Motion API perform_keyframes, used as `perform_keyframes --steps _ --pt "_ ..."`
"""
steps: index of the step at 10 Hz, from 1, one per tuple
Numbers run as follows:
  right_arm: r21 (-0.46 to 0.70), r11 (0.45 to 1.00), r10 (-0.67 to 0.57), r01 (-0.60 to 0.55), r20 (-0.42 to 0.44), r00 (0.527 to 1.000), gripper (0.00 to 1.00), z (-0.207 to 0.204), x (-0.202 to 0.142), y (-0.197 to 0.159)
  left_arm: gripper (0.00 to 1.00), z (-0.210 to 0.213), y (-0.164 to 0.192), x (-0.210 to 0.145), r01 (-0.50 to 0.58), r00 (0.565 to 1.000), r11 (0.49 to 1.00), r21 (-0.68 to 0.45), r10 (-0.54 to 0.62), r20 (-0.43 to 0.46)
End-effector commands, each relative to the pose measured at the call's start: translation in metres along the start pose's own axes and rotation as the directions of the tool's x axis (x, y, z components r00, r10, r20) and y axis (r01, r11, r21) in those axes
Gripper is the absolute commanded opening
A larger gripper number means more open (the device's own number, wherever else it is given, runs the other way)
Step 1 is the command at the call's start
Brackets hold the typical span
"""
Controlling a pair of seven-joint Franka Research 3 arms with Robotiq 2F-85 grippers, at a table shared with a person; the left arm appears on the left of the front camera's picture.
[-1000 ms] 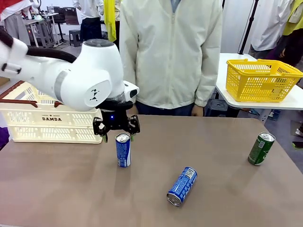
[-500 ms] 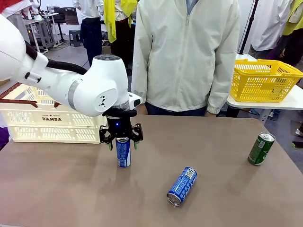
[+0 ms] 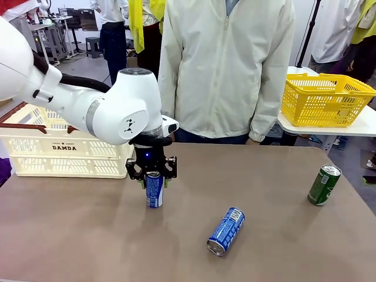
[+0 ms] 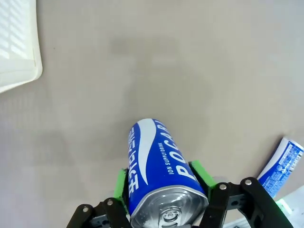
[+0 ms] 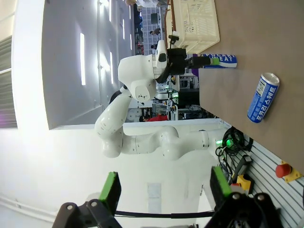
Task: Place the drinks into the Shopping basket.
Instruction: Pick up one drink and place it into the Shopping basket.
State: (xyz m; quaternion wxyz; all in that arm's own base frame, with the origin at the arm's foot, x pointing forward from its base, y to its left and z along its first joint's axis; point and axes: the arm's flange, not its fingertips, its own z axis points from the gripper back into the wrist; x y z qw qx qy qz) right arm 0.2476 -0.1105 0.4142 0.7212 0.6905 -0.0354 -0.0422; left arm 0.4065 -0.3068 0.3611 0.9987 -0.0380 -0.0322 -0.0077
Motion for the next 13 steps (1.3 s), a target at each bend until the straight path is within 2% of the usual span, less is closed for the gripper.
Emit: perform_keyframes --steps 1,3,4,5,7,8,9,10,11,12,13 --pt "-0.012 1.000 0.024 -0.024 -0.018 1.000 1.00 0.004 -0.002 0.000 0.00 0.000 0.001 0.002 0.016 1.000 1.000 0.018 -0.015 -0.012" --pt "-0.012 1.000 0.024 -0.024 -0.018 1.000 1.00 0.004 -0.002 0.000 0.00 0.002 0.003 0.000 0.017 1.000 1.000 0.025 -0.017 0.003" --pt "-0.012 1.000 0.024 -0.024 -0.018 1.000 1.00 0.004 -0.002 0.000 0.00 0.016 0.005 -0.004 0.032 0.999 0.999 0.018 -0.032 0.009" --pt "-0.012 1.000 0.024 -0.024 -0.018 1.000 1.00 0.004 -0.002 0.000 0.00 0.049 0.009 -0.013 0.054 0.996 0.999 -0.002 -0.053 0.068" --pt "-0.012 1.000 0.024 -0.024 -0.018 1.000 1.00 0.004 -0.002 0.000 0.00 0.165 0.040 -0.040 0.176 0.975 0.982 -0.069 -0.164 0.153" --pt "-0.012 1.000 0.024 -0.024 -0.018 1.000 1.00 0.004 -0.002 0.000 0.00 0.229 0.066 -0.034 0.178 0.964 0.978 -0.105 -0.152 0.217" --pt "-0.012 1.000 0.024 -0.024 -0.018 1.000 1.00 0.004 -0.002 0.000 0.00 0.269 0.092 -0.008 0.151 0.958 0.981 -0.124 -0.114 0.263" --pt "-0.012 1.000 0.024 -0.024 -0.018 1.000 1.00 0.004 -0.002 0.000 0.00 0.292 0.123 0.028 0.060 0.947 0.989 -0.136 -0.013 0.321" --pt "-0.012 1.000 0.024 -0.024 -0.018 1.000 1.00 0.004 -0.002 0.000 0.00 0.296 0.154 0.062 -0.021 0.921 0.993 -0.120 0.066 0.384" --pt "-0.012 1.000 0.024 -0.024 -0.018 1.000 1.00 0.004 -0.002 0.000 0.00 0.283 0.185 0.093 -0.171 0.887 0.982 -0.074 0.187 0.422" --pt "-0.012 1.000 0.024 -0.024 -0.018 1.000 1.00 0.004 -0.002 0.000 0.00 0.265 0.207 0.112 -0.252 0.882 0.965 -0.070 0.259 0.394"
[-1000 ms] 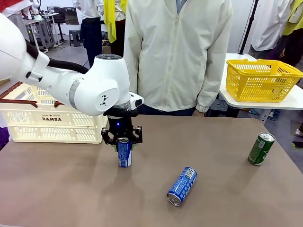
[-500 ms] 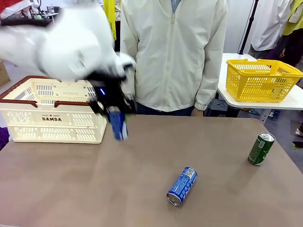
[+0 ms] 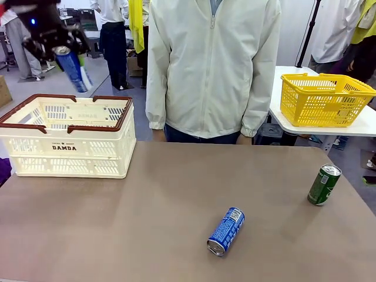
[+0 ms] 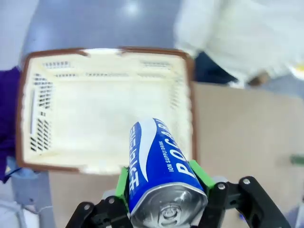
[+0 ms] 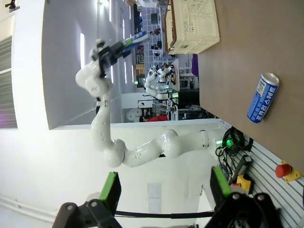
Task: Place the drinks into the Shopping basket.
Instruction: Pick up one drink and place it into the Shopping basket.
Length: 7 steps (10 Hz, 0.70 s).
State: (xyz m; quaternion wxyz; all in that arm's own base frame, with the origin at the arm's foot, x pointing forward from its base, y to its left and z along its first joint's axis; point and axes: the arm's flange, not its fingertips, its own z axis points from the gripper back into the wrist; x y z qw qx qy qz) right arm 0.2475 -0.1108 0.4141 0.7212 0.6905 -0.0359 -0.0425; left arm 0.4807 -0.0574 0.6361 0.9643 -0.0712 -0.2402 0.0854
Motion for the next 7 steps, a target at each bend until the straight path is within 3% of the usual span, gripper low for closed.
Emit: perform_keyframes --steps 1,3,4,7 --pt "-0.012 1.000 0.024 -0.024 -0.019 1.000 1.00 0.004 -0.002 0.000 0.00 -0.054 -0.009 0.016 -0.130 0.990 0.990 0.059 0.133 -0.053" --pt "-0.012 1.000 0.024 -0.024 -0.019 1.000 1.00 0.004 -0.002 0.000 0.00 -0.107 0.017 0.023 -0.255 0.948 0.959 0.122 0.273 -0.162" --pt "-0.012 1.000 0.024 -0.024 -0.019 1.000 1.00 0.004 -0.002 0.000 0.00 -0.084 0.026 0.019 -0.127 0.989 0.989 0.080 0.132 -0.063" --pt "-0.012 1.000 0.024 -0.024 -0.019 1.000 1.00 0.004 -0.002 0.000 0.00 -0.084 0.026 0.019 -0.127 0.989 0.989 0.080 0.132 -0.063"
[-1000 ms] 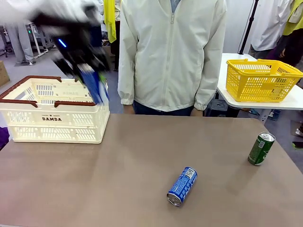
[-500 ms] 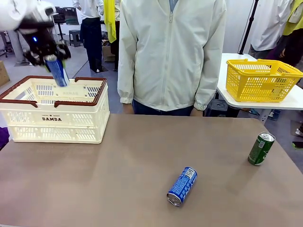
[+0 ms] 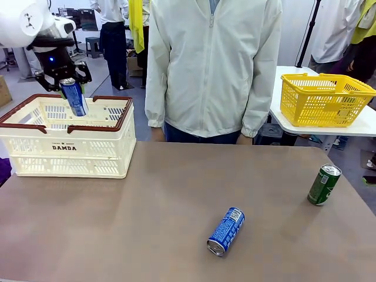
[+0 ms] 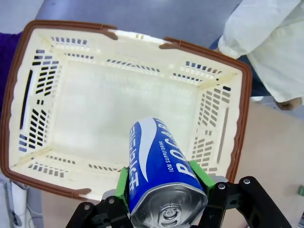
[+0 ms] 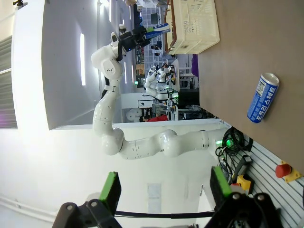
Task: Place the drinks into the Shopping basket.
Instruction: Pick up one drink and place it into the Shopping basket.
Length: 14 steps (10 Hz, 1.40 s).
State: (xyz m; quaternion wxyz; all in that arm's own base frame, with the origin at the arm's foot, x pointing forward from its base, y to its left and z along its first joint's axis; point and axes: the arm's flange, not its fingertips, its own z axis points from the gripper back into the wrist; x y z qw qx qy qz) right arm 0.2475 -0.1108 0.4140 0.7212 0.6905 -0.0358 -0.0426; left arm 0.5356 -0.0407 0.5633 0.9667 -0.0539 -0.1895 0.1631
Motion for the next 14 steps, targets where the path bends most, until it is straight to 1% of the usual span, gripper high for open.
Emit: perform_keyframes --steps 1,2,3,4,5,7,8,10,11,12,13,14 --pt "-0.012 1.000 0.024 -0.024 -0.019 1.000 1.00 0.004 -0.002 0.000 0.00 0.004 0.005 0.001 0.018 1.000 1.000 -0.004 -0.018 0.017" --pt "-0.012 1.000 0.024 -0.024 -0.019 1.000 1.00 0.004 -0.002 0.000 0.00 0.000 0.000 0.000 0.000 1.000 1.000 0.000 0.000 0.000" --pt "-0.012 1.000 0.024 -0.024 -0.019 1.000 1.00 0.004 -0.002 0.000 0.00 -0.029 -0.003 0.013 0.049 0.998 0.998 0.029 -0.048 -0.027" --pt "-0.012 1.000 0.024 -0.024 -0.019 1.000 1.00 0.004 -0.002 0.000 0.00 -0.062 -0.002 0.020 0.112 0.988 0.994 0.002 -0.111 -0.106" --pt "-0.012 1.000 0.024 -0.024 -0.019 1.000 1.00 0.004 -0.002 0.000 0.00 -0.095 0.002 0.018 0.115 0.982 0.993 0.041 -0.107 -0.155" --pt "-0.012 1.000 0.024 -0.024 -0.019 1.000 1.00 0.004 -0.002 0.000 0.00 -0.134 0.012 0.011 0.078 0.983 0.996 0.035 -0.070 -0.171" --pt "-0.012 1.000 0.024 -0.024 -0.019 1.000 1.00 0.004 -0.002 0.000 0.00 -0.144 0.015 0.008 0.078 0.980 0.996 0.033 -0.071 -0.184" --pt "-0.012 1.000 0.024 -0.024 -0.019 1.000 1.00 0.004 -0.002 0.000 0.00 -0.148 0.018 0.006 0.075 0.980 0.997 0.032 -0.067 -0.187" --pt "-0.012 1.000 0.024 -0.024 -0.019 1.000 1.00 0.004 -0.002 0.000 0.60 -0.150 0.017 0.005 0.087 0.974 0.995 0.045 -0.076 -0.213" --pt "-0.012 1.000 0.024 -0.024 -0.019 1.000 1.00 0.004 -0.002 0.000 1.00 -0.152 0.017 0.005 0.081 0.974 0.995 0.059 -0.066 -0.219" --pt "-0.012 1.000 0.024 -0.024 -0.019 1.000 1.00 0.004 -0.002 0.000 1.00 -0.151 0.017 0.005 0.079 0.973 0.995 0.064 -0.063 -0.224" --pt "-0.012 1.000 0.024 -0.024 -0.019 1.000 1.00 0.004 -0.002 0.000 1.00 -0.146 0.018 0.006 0.069 0.976 0.996 0.065 -0.054 -0.209"
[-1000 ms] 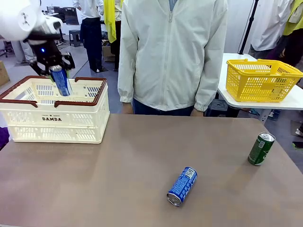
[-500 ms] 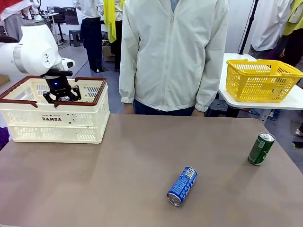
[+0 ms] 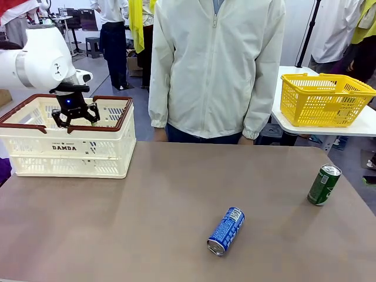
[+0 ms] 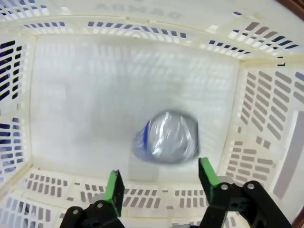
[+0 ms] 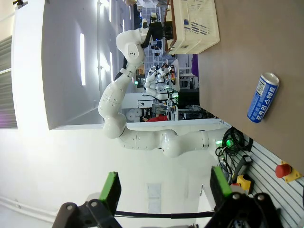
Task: Place the drinks into the Shopping basket.
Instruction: Pick up one drink and place it into the Shopping basket.
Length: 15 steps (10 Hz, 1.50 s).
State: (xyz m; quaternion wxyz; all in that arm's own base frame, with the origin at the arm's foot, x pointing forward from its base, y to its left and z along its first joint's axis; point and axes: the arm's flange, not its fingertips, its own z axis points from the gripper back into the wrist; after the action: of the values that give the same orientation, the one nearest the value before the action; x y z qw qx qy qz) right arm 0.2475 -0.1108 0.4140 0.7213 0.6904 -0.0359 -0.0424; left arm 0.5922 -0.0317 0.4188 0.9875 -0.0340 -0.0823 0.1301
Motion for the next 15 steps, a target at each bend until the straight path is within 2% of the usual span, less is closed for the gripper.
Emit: perform_keyframes --steps 1,2,4,6,7,8,9,10,12,13,14,15 --pt "-0.012 1.000 0.024 -0.024 -0.019 1.000 1.00 0.004 -0.002 0.000 1.00 0.019 0.005 -0.001 -0.016 0.999 1.000 0.002 0.015 0.029" --pt "-0.012 1.000 0.024 -0.024 -0.019 1.000 1.00 0.004 -0.002 0.000 1.00 0.032 0.009 -0.009 -0.023 0.998 0.999 -0.027 0.025 0.057" --pt "-0.012 1.000 0.024 -0.024 -0.019 1.000 1.00 0.004 -0.002 0.000 1.00 0.081 0.027 -0.046 -0.032 0.993 0.989 -0.143 0.048 0.110" --pt "-0.012 1.000 0.024 -0.024 -0.019 1.000 1.00 0.004 -0.002 0.000 1.00 0.129 0.051 -0.093 -0.013 0.994 0.960 -0.280 0.042 0.098" --pt "-0.012 1.000 0.024 -0.024 -0.019 1.000 1.00 0.004 -0.002 0.000 1.00 0.149 0.067 -0.114 0.008 0.998 0.919 -0.393 0.018 0.063" --pt "-0.012 1.000 0.024 -0.024 -0.019 1.000 1.00 0.004 -0.002 0.000 1.00 0.170 0.095 -0.132 -0.002 1.000 0.853 -0.523 -0.003 -0.008" --pt "-0.012 1.000 0.024 -0.024 -0.019 1.000 1.00 0.004 -0.002 0.000 1.00 0.180 0.128 -0.145 0.016 0.999 0.752 -0.659 -0.044 -0.027" --pt "-0.012 1.000 0.024 -0.024 -0.019 1.000 1.00 0.004 -0.002 0.000 1.00 0.178 0.162 -0.162 0.063 0.988 0.585 -0.809 -0.150 -0.031" --pt "-0.012 1.000 0.024 -0.024 -0.019 1.000 1.00 0.004 -0.002 0.000 1.00 0.133 0.210 -0.199 0.127 0.969 0.429 -0.894 -0.247 0.019" --pt "-0.012 1.000 0.024 -0.024 -0.019 1.000 1.00 0.004 -0.002 0.000 1.00 0.108 0.220 -0.205 0.128 0.968 0.409 -0.904 -0.248 0.025" --pt "-0.012 1.000 0.024 -0.024 -0.019 1.000 1.00 0.004 -0.002 0.000 1.00 0.086 0.223 -0.205 0.110 0.972 0.366 -0.924 -0.235 0.023" --pt "-0.012 1.000 0.024 -0.024 -0.019 1.000 1.00 0.004 -0.002 0.000 1.00 0.068 0.222 -0.201 0.077 0.976 0.386 -0.919 -0.218 -0.010"
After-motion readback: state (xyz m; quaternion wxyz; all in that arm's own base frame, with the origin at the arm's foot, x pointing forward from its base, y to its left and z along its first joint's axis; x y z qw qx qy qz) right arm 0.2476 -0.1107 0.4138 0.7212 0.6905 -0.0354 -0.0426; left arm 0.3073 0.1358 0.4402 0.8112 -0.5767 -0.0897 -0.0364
